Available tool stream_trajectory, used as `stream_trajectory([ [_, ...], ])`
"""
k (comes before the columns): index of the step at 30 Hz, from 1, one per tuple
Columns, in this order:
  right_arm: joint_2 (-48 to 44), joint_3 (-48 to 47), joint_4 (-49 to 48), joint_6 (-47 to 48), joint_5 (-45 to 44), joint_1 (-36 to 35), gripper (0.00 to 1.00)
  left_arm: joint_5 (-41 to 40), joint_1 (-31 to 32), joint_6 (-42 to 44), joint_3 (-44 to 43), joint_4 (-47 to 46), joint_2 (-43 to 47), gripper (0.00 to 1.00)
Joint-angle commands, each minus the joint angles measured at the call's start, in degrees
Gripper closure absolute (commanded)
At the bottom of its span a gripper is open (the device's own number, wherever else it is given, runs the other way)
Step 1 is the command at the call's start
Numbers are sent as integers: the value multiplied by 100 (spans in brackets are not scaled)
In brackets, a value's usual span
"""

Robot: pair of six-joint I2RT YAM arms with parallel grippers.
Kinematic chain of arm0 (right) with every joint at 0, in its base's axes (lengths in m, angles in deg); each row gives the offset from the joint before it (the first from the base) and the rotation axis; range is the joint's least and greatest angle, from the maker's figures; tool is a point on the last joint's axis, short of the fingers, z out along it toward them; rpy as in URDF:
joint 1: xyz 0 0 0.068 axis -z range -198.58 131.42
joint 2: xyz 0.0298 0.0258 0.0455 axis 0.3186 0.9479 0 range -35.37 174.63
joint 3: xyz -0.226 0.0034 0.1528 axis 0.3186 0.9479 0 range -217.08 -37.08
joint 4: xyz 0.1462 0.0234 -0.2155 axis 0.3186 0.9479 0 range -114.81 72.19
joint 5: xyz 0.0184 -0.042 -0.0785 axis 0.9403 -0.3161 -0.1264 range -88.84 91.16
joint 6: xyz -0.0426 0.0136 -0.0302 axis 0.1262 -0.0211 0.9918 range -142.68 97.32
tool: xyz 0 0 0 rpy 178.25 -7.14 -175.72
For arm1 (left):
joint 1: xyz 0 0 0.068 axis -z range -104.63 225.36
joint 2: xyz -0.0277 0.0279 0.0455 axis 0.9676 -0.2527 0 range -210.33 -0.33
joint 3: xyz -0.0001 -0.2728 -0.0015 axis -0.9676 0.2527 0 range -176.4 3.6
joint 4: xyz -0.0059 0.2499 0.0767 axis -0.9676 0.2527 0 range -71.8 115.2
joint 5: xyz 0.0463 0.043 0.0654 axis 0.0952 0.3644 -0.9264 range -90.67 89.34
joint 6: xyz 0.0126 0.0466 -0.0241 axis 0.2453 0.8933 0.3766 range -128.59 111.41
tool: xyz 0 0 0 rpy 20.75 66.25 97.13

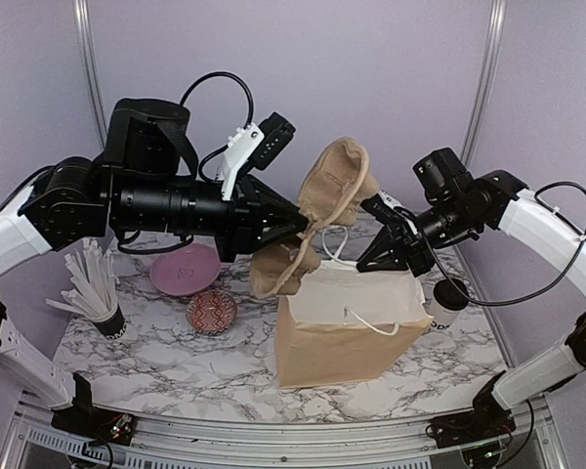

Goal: Pack the takeout coffee

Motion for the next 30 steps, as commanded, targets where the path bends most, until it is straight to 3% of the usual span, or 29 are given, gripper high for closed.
stream_trajectory([
  [1,-22,-163,125,26,206,-139,100,772,16,584,-315,-628,-492,79],
  [18,145,-183,302,207,741,-151,100,1438,16,1189,-275,-1235,-1325,80],
  [30,251,-169,367,310,693,-154,100,1095,16,791,960,-1216,-512,80],
])
